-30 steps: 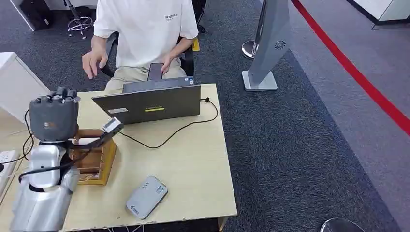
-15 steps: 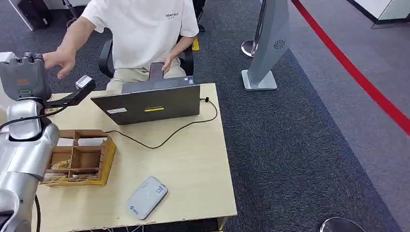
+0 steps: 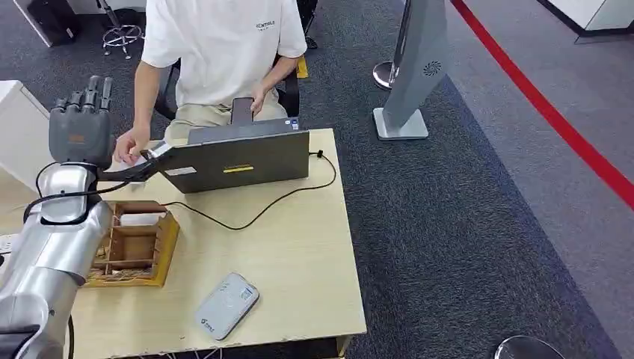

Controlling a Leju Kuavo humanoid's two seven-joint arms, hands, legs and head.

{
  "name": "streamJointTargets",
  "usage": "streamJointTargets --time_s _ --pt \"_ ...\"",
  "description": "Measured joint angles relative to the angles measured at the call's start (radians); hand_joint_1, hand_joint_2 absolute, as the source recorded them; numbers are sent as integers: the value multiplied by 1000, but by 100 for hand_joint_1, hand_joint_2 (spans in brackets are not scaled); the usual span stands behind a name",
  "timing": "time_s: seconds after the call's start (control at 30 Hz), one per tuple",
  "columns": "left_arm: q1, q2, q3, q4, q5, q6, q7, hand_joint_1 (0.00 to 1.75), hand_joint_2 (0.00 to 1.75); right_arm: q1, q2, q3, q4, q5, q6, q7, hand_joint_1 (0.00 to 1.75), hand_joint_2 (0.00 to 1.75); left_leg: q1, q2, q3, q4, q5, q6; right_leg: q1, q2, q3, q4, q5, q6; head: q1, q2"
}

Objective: Pass the card to the sensor for recognition and then transmit it.

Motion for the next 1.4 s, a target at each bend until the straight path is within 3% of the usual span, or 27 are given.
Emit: streamJointTargets --time_s 0.1,0.3,0.4,0.53,0.7,0.77,0.93,1.0,1.1,1.23,1.4 --pt "107 -29 -8 -119 -1 -35 -18 0 175 -1 0 0 0 7 -6 7 0 175 0 0 0 0 0 0 0 0 0 0 0 0 1 0" --pt "413 -46 -113 -476 -28 -24 -16 0 175 0 6 -1 0 2 -31 14 0 175 0 2 -1 0 -3 1 0 2 -2 -1 -1 1 0 0" --pt "510 -46 -150 -563 -31 -13 -16 0 175 0 11 -2 0 -3 -46 24 0 175 0 2 -2 0 -3 1 0 2 -2 -1 -2 0 0 0" --pt "670 -40 -209 -692 -34 56 -16 0 175 -1 19 -3 0 -3 -71 19 0 175 0 2 -2 0 -4 1 0 2 -3 -1 -2 1 0 0" --pt "782 -30 -225 -765 -35 80 -13 0 175 -1 22 -3 0 -6 -81 17 0 175 0 2 -2 0 -3 1 0 2 -3 -1 -2 1 0 0" --pt "818 -14 -225 -781 -38 100 19 0 175 -1 23 -4 0 -12 -89 16 0 175 0 2 -2 0 -3 1 0 2 -3 -1 -2 1 0 0" --pt "874 85 -224 -815 -38 111 170 0 175 -1 24 -14 0 -21 -96 22 0 175 1 2 -2 -1 -3 1 1 1 -3 0 -3 0 -1 0" --pt "892 115 -233 -816 -38 96 264 0 175 -1 25 -18 0 -21 -101 28 0 175 1 2 -2 -1 -3 1 1 0 -3 0 -3 0 0 0" --pt "922 155 -246 -816 -39 65 344 0 175 1 25 -23 0 -22 -100 29 0 175 1 2 -2 -1 -3 1 1 1 -3 0 -3 0 0 0" --pt "961 175 -248 -816 -39 45 368 0 175 2 25 -29 0 -21 -97 37 0 175 1 2 -3 -1 -3 1 0 1 -3 0 -3 0 0 0" --pt "999 180 -243 -816 -39 41 345 0 175 3 25 -29 0 -11 -100 28 0 175 1 1 -3 -1 -3 1 0 1 -3 0 -3 0 0 0"
